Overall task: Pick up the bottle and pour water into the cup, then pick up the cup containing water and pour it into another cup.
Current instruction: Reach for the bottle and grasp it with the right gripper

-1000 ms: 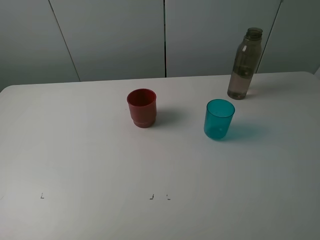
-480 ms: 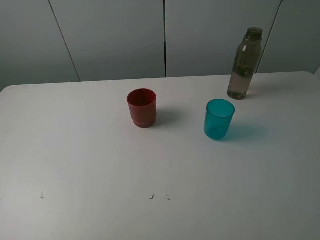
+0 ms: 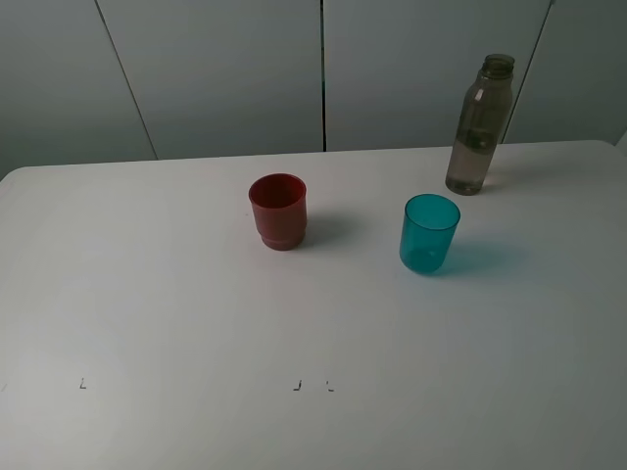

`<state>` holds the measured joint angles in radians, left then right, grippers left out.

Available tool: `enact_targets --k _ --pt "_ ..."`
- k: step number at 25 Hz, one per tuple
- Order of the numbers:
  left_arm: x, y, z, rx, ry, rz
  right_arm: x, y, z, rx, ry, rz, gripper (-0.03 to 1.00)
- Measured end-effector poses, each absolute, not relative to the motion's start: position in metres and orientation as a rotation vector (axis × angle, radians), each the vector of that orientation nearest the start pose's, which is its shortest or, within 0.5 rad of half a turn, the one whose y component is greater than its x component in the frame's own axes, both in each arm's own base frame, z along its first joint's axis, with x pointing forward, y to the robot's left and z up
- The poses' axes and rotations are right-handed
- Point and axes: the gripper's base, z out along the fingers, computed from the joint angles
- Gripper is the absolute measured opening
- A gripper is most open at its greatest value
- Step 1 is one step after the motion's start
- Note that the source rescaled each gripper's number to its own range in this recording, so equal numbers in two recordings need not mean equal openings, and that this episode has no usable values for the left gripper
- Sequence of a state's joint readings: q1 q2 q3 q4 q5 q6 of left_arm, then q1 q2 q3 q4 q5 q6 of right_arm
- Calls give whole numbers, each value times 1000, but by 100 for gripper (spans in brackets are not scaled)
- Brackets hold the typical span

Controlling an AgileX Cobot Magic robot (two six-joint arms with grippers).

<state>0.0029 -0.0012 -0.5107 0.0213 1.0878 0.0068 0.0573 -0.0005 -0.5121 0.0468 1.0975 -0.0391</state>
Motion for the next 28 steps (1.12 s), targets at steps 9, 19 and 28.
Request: enact_targets --k 9,19,28 --pt "-7 2 278 -4 2059 27 -8 3 278 -103 2066 67 100" --pt "-7 2 278 -4 2059 27 -8 3 278 -103 2066 67 100" --pt "-7 2 278 -4 2059 27 -8 3 278 -103 2066 67 100"
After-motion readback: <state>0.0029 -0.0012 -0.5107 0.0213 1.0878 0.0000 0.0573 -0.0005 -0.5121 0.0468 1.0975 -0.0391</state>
